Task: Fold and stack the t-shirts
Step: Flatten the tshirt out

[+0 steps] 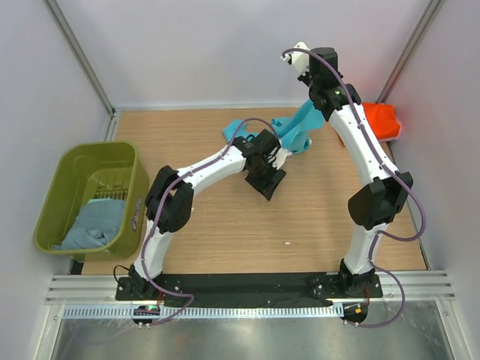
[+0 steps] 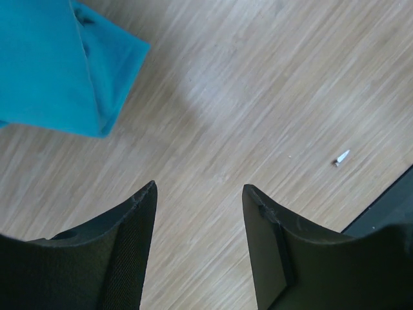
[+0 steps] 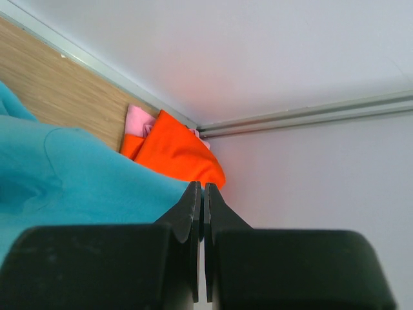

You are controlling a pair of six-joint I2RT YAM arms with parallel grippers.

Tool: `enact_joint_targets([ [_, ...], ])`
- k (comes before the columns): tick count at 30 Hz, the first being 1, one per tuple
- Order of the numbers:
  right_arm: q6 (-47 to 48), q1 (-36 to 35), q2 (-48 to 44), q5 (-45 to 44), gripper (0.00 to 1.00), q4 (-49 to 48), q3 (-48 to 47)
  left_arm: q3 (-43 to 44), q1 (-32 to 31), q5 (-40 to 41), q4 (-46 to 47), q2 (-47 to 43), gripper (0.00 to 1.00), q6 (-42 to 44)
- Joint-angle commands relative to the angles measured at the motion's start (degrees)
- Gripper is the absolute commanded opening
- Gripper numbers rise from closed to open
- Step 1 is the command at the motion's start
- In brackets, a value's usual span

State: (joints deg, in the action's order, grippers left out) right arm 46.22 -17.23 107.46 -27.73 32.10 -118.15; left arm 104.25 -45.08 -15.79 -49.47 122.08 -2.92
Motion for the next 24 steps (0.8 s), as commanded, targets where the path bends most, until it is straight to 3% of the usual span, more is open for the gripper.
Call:
enact_joint_targets([
  [1,-0.3,-1.2,-0.4,-0.2,0.01,-1.8,-4.1,5.5,1.0,6.9,0.0,2.4,0.57,0.8],
  [14,-0.6,-1.2,-1.7,-0.4,0.01,-1.4,-3.7,11.3,0.6,15.3,1.5,11.3,0.56,2.0],
  [17,-0.7,-1.1,-1.5,-0.4,0.01,-1.3,-4.1,12.3,0.7,18.4,2.0,12.8,0.5,2.6],
  [21,-0.6,-1.2,-1.5,-0.7,0.01,-1.3,-4.5,12.6,0.8,18.4,1.2,12.0,0.0,2.7],
  [24,-0.4,-1.1,-2.5,-1.0,0.01,-1.6,-4.0,10.1,1.7,17.7,-0.8,5.9,0.0,2.6],
])
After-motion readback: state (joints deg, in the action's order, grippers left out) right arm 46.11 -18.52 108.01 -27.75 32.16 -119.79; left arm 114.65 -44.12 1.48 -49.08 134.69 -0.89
